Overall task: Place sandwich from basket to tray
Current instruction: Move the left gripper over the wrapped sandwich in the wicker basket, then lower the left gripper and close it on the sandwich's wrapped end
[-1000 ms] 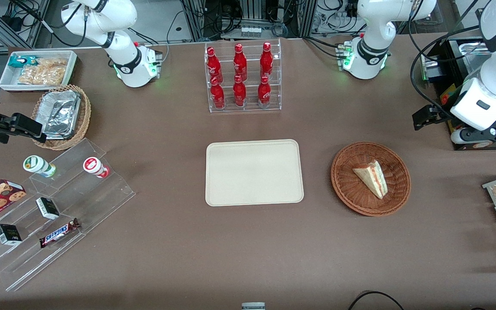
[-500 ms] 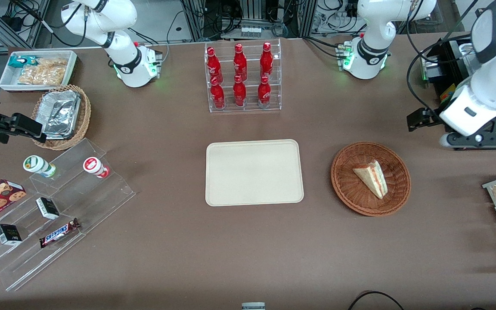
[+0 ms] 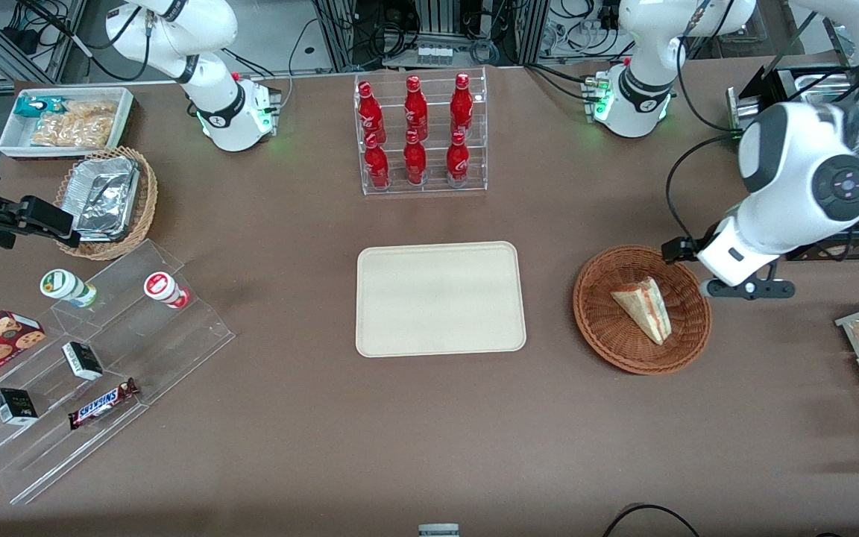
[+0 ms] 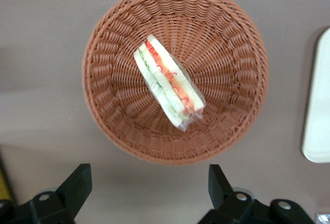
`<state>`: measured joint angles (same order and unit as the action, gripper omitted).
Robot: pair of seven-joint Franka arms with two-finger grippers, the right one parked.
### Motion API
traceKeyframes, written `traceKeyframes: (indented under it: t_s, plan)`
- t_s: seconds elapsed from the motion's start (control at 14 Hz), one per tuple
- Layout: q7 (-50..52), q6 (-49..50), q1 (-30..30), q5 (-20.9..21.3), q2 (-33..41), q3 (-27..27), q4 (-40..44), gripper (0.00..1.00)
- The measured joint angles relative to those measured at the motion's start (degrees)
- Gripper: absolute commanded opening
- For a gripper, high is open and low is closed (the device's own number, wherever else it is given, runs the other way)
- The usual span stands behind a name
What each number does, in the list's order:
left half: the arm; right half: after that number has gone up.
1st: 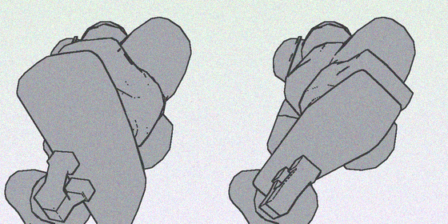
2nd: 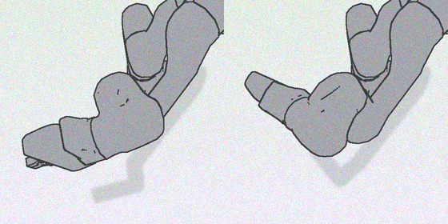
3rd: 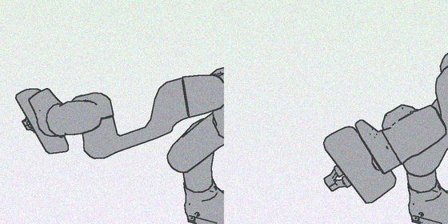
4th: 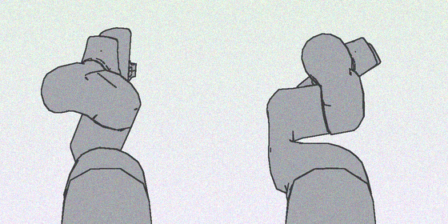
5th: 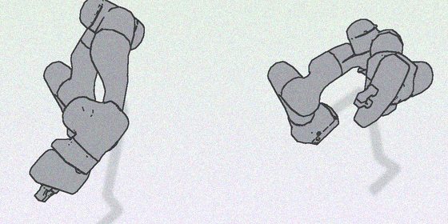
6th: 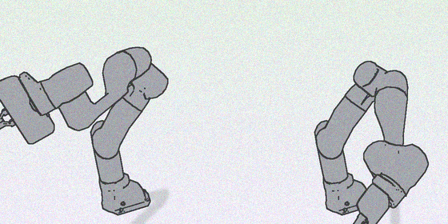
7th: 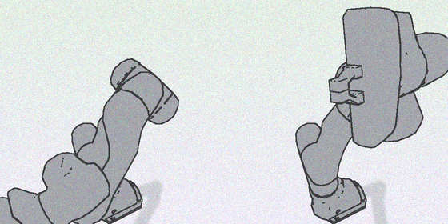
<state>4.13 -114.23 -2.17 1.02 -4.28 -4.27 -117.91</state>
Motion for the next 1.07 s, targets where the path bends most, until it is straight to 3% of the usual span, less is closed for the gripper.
traceKeyframes:
  t_s: [0.21,0.79,1.07]
  plan:
    - [1.78,-10.77,-0.01,-0.03,-0.06,0.02,-7.28,1.00]
    - [40.22,-21.65,-2.08,-0.37,-2.03,-0.15,-10.32,1.00]
    - [48.13,-25.00,-2.90,-0.37,-4.91,-0.13,-10.74,1.00]
